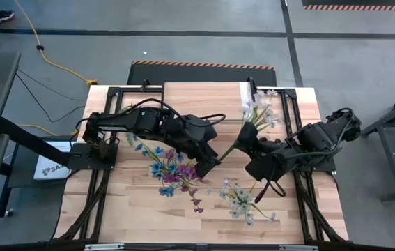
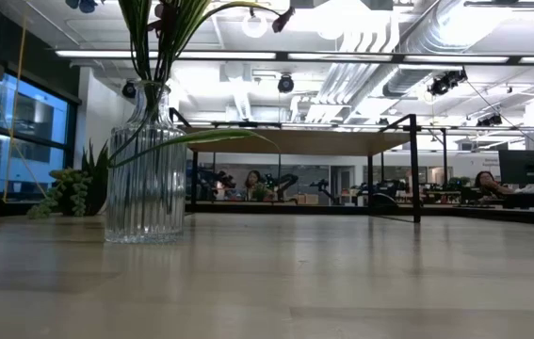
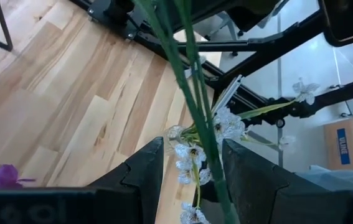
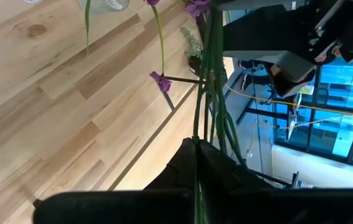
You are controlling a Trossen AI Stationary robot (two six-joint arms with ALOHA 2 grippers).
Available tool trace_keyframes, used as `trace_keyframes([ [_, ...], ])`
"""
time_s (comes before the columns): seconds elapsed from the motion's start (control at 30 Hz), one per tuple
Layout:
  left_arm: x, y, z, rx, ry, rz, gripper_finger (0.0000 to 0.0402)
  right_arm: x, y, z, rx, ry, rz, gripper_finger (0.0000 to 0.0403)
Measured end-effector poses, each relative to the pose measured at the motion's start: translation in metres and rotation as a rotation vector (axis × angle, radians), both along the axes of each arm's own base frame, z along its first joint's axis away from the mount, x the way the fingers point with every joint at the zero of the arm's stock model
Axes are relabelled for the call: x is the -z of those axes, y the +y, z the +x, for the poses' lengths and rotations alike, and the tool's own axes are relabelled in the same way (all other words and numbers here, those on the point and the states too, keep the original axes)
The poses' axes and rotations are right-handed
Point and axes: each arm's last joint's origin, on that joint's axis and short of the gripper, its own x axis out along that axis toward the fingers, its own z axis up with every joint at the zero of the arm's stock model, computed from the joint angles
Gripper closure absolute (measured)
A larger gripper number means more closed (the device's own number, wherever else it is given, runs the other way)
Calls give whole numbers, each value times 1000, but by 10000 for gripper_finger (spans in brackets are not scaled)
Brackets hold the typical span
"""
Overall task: Pick and place flowers into a vace then onto a shelf
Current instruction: Put the white flowers into the right transparent vase
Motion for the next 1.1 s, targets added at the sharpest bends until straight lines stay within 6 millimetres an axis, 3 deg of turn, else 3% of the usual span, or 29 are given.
trace_keyframes([
  [0.57,0,0,0,8,3,-5,212,-1,1,1,-9,-6,-5,403],
  [1.1,-1,0,0,19,-12,22,371,-2,2,3,-26,-27,-8,403],
])
